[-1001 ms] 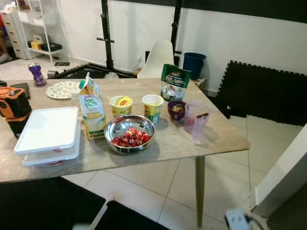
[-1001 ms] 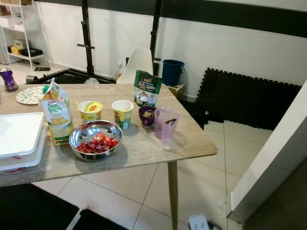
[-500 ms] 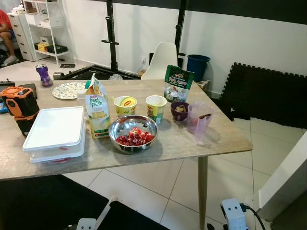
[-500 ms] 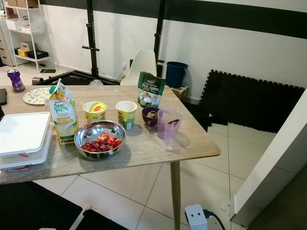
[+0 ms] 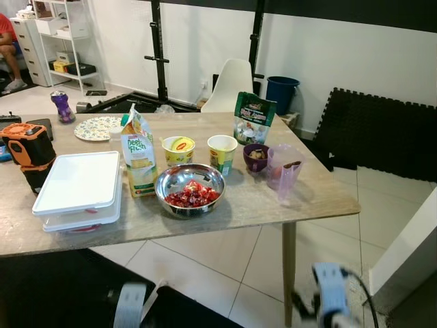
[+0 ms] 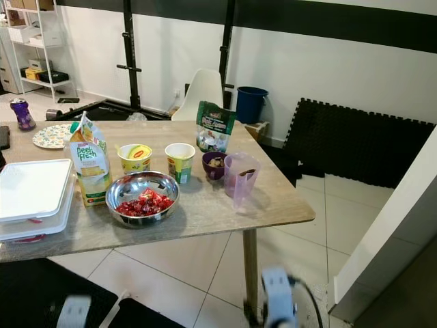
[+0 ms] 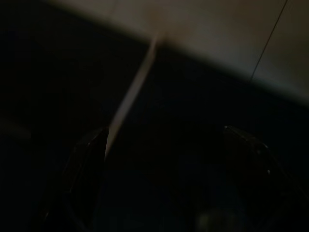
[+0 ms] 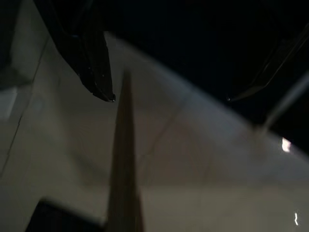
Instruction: Restocking fridge
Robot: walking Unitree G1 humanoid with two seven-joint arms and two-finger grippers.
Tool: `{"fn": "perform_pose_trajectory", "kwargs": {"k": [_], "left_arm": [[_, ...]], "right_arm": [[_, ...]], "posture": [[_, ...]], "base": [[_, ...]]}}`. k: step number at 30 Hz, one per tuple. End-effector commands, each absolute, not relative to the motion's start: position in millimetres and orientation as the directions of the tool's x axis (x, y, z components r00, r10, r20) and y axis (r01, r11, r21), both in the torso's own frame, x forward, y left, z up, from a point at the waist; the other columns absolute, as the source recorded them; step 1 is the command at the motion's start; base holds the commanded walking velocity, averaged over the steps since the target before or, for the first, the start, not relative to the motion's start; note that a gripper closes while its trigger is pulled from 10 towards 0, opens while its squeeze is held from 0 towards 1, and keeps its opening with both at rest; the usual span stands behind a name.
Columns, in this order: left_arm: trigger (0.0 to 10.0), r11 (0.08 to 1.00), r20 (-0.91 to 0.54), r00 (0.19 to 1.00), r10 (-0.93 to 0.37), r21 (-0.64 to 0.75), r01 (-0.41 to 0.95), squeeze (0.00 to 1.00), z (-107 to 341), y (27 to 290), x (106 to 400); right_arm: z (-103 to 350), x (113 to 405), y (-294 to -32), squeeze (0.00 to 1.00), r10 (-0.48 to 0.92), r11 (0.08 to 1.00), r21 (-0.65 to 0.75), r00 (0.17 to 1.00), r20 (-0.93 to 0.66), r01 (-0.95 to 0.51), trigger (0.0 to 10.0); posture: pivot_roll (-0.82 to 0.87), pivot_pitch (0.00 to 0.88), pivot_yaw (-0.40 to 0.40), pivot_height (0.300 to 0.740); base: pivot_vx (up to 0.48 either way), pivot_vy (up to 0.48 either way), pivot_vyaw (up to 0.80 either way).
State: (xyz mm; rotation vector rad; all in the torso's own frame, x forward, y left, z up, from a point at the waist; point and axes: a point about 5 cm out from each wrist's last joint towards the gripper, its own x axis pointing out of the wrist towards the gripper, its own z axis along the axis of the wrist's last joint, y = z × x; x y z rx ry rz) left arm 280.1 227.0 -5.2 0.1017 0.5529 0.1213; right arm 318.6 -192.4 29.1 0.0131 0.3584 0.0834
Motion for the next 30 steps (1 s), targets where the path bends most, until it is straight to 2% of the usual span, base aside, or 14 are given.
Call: {"fn": "perform_pose_trajectory", "kwargs": {"k": [1,3,5,9,10,12,13,15,21,30], "left_arm": [[10.0,0.988,-0.472,0.869,0.150,0.112,-0.110,0.00,7,232,290],[10.0,0.988,-0.452,0.879,0.149,0.103,-0.114,0.00,12,232,295],[10.0,0.989,-0.481,0.866,0.137,0.113,-0.094,0.00,2,230,285],[10.0,0.985,-0.624,0.765,0.159,0.148,-0.083,0.00,-40,232,234],[10.0,0.985,-0.624,0.765,0.159,0.148,-0.083,0.00,-40,232,234],[10.0,0.984,-0.686,0.708,0.168,0.157,-0.081,0.00,-59,234,204],[10.0,0.984,-0.686,0.708,0.168,0.157,-0.081,0.00,-59,234,204],[10.0,0.984,-0.725,0.667,0.171,0.162,-0.077,0.00,-70,235,183],[10.0,0.984,-0.732,0.660,0.169,0.159,-0.076,0.00,-71,234,180],[10.0,0.988,-0.703,0.695,0.152,0.121,-0.094,0.00,-60,230,205]], "right_arm": [[34,322,-204,0.00,0.029,0.998,0.069,0.943,-0.332,-0.006,10.0],[39,325,-205,0.00,0.020,0.997,0.081,0.948,-0.318,0.006,10.0],[30,318,-204,0.00,0.022,0.997,0.073,0.937,-0.349,0.004,10.0],[-8,282,-202,0.00,0.037,0.999,0.038,0.878,-0.478,-0.022,10.0],[-8,282,-202,0.00,0.037,0.999,0.038,0.878,-0.478,-0.022,10.0],[-27,259,-203,0.00,0.042,0.999,0.027,0.841,-0.539,-0.033,10.0],[-27,259,-203,0.00,0.042,0.999,0.027,0.841,-0.539,-0.033,10.0],[-40,241,-205,0.00,0.043,0.999,0.022,0.813,-0.580,-0.037,10.0],[-45,233,-208,0.00,0.033,0.999,0.019,0.802,-0.596,-0.026,10.0],[-40,245,-196,0.00,0.044,0.999,0.029,0.814,-0.579,-0.034,10.0]], "posture": [[0.00,0.086,-0.060,0.740],[0.00,0.086,-0.060,0.740],[0.01,0.088,-0.057,0.740],[0.01,0.092,-0.054,0.740],[0.01,0.092,-0.054,0.740],[0.01,0.097,-0.053,0.740],[0.01,0.097,-0.053,0.740],[0.01,0.097,-0.052,0.740],[0.00,0.092,-0.050,0.740],[0.00,0.081,-0.046,0.740]], "base": [[0.000,0.000,0.00],[0.000,0.000,0.00],[0.000,0.000,0.00],[0.000,0.000,0.00],[0.000,0.000,0.00],[0.000,0.000,0.00],[0.000,0.000,0.00],[0.000,0.000,0.00],[0.000,0.000,0.00],[0.000,0.000,0.00]]}}
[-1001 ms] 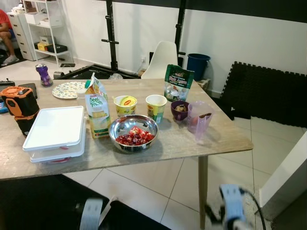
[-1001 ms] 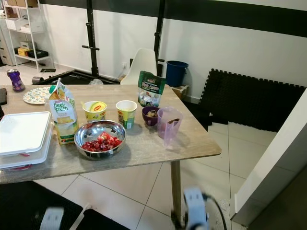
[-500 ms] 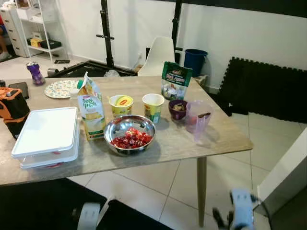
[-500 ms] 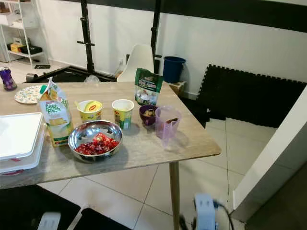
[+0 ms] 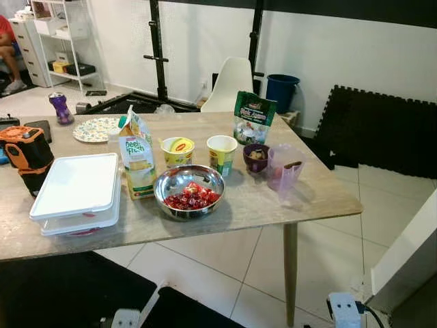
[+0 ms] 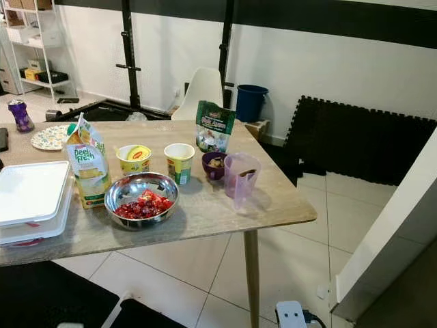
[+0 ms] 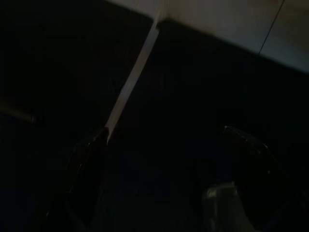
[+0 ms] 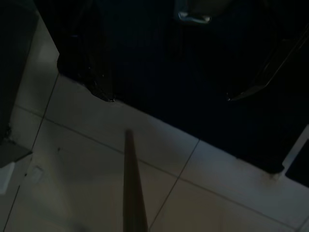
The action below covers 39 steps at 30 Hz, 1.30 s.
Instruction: Restocking fridge
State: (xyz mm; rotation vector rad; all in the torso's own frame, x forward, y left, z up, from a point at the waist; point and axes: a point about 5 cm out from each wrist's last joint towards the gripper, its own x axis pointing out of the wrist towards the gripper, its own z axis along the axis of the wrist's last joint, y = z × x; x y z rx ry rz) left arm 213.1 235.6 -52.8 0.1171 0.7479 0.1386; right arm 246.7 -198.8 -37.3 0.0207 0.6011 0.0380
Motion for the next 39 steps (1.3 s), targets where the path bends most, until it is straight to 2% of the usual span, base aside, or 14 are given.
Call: {"fn": "perform_pose_trajectory", "kwargs": {"k": [1,13,26,28,31,32,34,35,36,39], "left_arm": [[10.0,0.988,-0.703,0.695,0.152,0.121,-0.094,0.00,-60,230,205],[10.0,0.991,-0.745,0.654,0.132,0.107,-0.078,0.00,-67,222,199],[10.0,0.989,-0.757,0.637,0.149,0.118,-0.091,0.00,-70,225,193],[10.0,0.989,-0.745,0.650,0.147,0.118,-0.089,0.00,-67,226,198],[10.0,0.987,-0.674,0.721,0.161,0.121,-0.107,0.00,-47,232,228],[10.0,0.987,-0.674,0.721,0.161,0.121,-0.107,0.00,-47,232,228],[10.0,0.989,-0.516,0.843,0.149,0.086,-0.122,0.00,-4,235,279],[10.0,0.989,-0.516,0.843,0.149,0.086,-0.122,0.00,-4,235,279],[10.0,0.990,-0.453,0.880,0.141,0.065,-0.125,0.00,13,235,295],[10.0,0.990,-0.477,0.867,0.142,0.091,-0.112,0.00,4,234,285]], "right_arm": [[-40,245,-196,0.00,0.044,0.999,0.029,0.814,-0.579,-0.034,10.0],[-55,226,-184,0.00,0.080,0.995,0.004,0.765,-0.639,-0.101,10.0],[-54,227,-188,0.00,0.041,0.999,0.016,0.771,-0.635,-0.040,10.0],[-49,236,-187,0.00,0.053,0.998,0.017,0.782,-0.621,-0.055,10.0],[-26,266,-188,0.00,0.055,0.999,0.029,0.838,-0.543,-0.046,10.0],[-26,266,-188,0.00,0.055,0.999,0.029,0.838,-0.543,-0.046,10.0],[17,309,-189,0.00,0.049,0.996,0.083,0.919,-0.392,-0.018,10.0],[17,309,-189,0.00,0.049,0.996,0.083,0.919,-0.392,-0.018,10.0],[33,323,-187,0.00,0.061,0.994,0.107,0.942,-0.329,-0.027,10.0],[27,318,-186,0.00,0.065,0.995,0.093,0.935,-0.348,-0.035,10.0]], "posture": [[0.00,0.081,-0.046,0.740],[-0.01,0.085,-0.045,0.740],[0.00,0.073,-0.044,0.740],[0.00,0.072,-0.045,0.740],[0.00,0.074,-0.045,0.740],[0.00,0.074,-0.045,0.740],[0.01,0.072,-0.047,0.740],[0.01,0.072,-0.047,0.740],[0.00,0.069,-0.045,0.740],[0.00,0.063,-0.044,0.740]], "base": [[0.000,0.000,0.00],[0.000,0.000,0.00],[0.000,0.000,0.00],[0.000,0.000,0.00],[0.000,0.000,0.00],[0.000,0.000,0.00],[0.000,0.000,0.00],[0.000,0.000,0.00],[0.000,0.000,0.00],[0.000,0.000,0.00]]}}
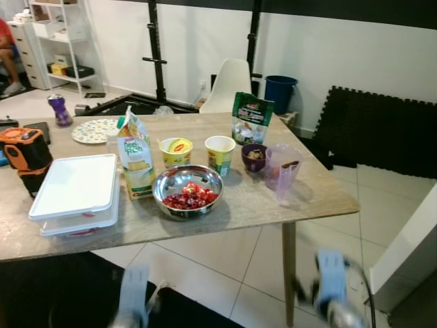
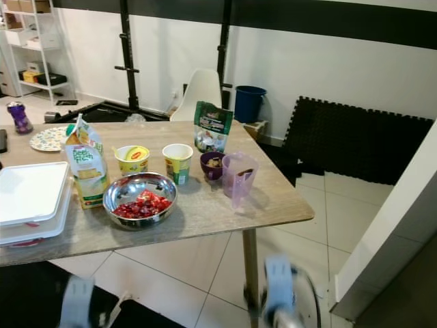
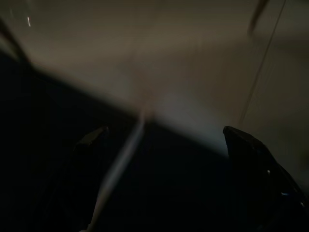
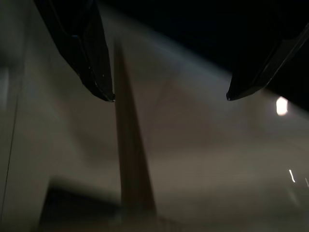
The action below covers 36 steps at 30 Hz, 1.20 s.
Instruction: Restocking fridge
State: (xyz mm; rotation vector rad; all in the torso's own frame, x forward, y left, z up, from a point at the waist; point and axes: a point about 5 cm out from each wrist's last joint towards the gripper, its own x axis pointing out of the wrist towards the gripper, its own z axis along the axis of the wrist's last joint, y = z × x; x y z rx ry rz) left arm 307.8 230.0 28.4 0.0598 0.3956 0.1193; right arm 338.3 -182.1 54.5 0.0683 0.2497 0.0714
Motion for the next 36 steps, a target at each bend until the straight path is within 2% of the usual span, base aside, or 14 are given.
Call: {"fn": "perform_pose_trajectory", "kwargs": {"k": [1,4,7,9,12,15,17,18,23,27,31,36], "left_arm": [[10.0,0.989,-0.522,0.840,0.146,0.110,-0.104,0.00,-10,234,271],[10.0,0.986,-0.654,0.740,0.157,0.142,-0.084,0.00,-49,230,223],[10.0,0.985,-0.687,0.708,0.163,0.150,-0.082,0.00,-58,228,209],[10.0,0.987,-0.657,0.739,0.152,0.135,-0.082,0.00,-50,225,224],[10.0,0.990,-0.561,0.816,0.136,0.105,-0.094,0.00,-19,223,267],[10.0,0.991,-0.517,0.846,0.129,0.091,-0.095,0.00,-5,223,282],[10.0,0.991,-0.525,0.841,0.127,0.101,-0.087,0.00,-8,224,278],[10.0,0.989,-0.592,0.794,0.135,0.123,-0.076,0.00,-29,224,253],[10.0,0.989,-0.689,0.712,0.137,0.137,-0.058,0.00,-58,222,211],[10.0,0.989,-0.693,0.708,0.136,0.134,-0.059,0.00,-59,222,210],[10.0,0.989,-0.646,0.751,0.136,0.131,-0.066,0.00,-44,226,231],[10.0,0.990,-0.664,0.735,0.140,0.120,-0.079,0.00,-51,222,223]], "right_arm": [[16,308,-187,0.00,0.059,0.996,0.079,0.919,-0.389,-0.031,10.0],[-20,272,-186,0.00,0.069,0.998,0.040,0.859,-0.506,-0.057,10.0],[-29,261,-185,0.00,0.077,0.997,0.039,0.840,-0.537,-0.067,10.0],[-19,273,-185,0.00,0.067,0.998,0.053,0.856,-0.512,-0.046,10.0],[8,303,-183,0.00,0.079,0.996,0.062,0.898,-0.433,-0.058,10.0],[19,313,-185,0.00,0.073,0.996,0.072,0.915,-0.398,-0.048,10.0],[16,309,-188,0.00,0.060,0.997,0.074,0.914,-0.401,-0.033,10.0],[-2,290,-189,0.00,0.062,0.997,0.060,0.891,-0.451,-0.040,10.0],[-31,256,-190,0.00,0.067,0.998,0.044,0.837,-0.543,-0.051,10.0],[-33,254,-190,0.00,0.066,0.998,0.039,0.830,-0.554,-0.053,10.0],[-19,272,-192,0.00,0.059,0.998,0.043,0.857,-0.511,-0.043,10.0],[-25,265,-192,0.00,0.051,0.998,0.048,0.849,-0.526,-0.030,10.0]], "posture": [[0.01,0.065,-0.043,0.740],[0.00,0.067,-0.042,0.740],[0.00,0.069,-0.040,0.740],[0.00,0.072,-0.039,0.740],[0.00,0.069,-0.038,0.740],[0.00,0.063,-0.036,0.740],[0.00,0.066,-0.033,0.740],[-0.01,0.071,-0.030,0.740],[-0.01,0.079,-0.031,0.740],[-0.01,0.079,-0.031,0.740],[-0.01,0.078,-0.034,0.740],[-0.01,0.076,-0.036,0.740]], "base": [[0.000,0.000,0.00],[0.000,0.000,0.00],[0.000,0.000,0.00],[0.000,0.000,0.00],[0.000,0.000,0.00],[0.000,0.000,0.00],[0.000,0.000,0.00],[0.000,0.000,0.00],[0.000,0.000,0.00],[0.000,0.000,0.00],[0.000,0.000,0.00],[0.000,0.000,0.00]]}}
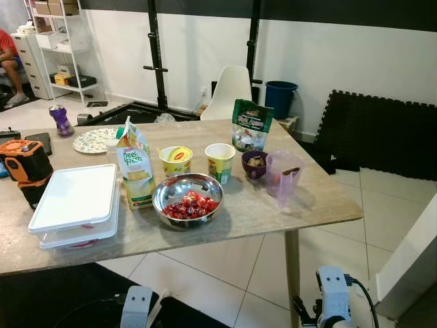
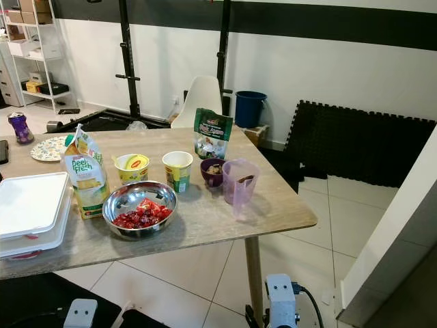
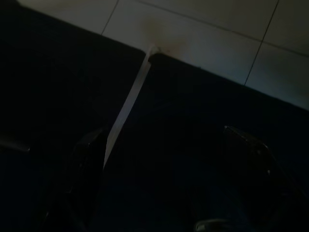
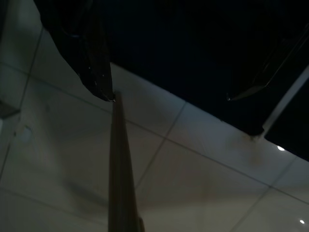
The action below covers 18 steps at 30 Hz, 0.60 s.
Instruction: Restocking fridge
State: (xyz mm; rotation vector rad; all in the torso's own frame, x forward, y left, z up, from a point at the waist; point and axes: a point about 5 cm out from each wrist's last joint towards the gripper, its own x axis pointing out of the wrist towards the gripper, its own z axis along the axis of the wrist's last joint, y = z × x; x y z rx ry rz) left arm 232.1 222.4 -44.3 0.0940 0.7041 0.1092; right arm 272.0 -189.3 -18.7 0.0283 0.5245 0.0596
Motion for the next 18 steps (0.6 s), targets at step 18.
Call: {"fn": "perform_pose_trajectory", "kwargs": {"k": [18], "left_arm": [[10.0,0.986,-0.637,0.752,0.168,0.122,-0.117,0.00,-38,234,238]], "right_arm": [[-26,265,-189,0.00,0.050,0.999,0.034,0.838,-0.543,-0.038,10.0]], "posture": [[-0.01,0.056,-0.038,0.740]], "base": [[0.000,0.000,0.00]]}}
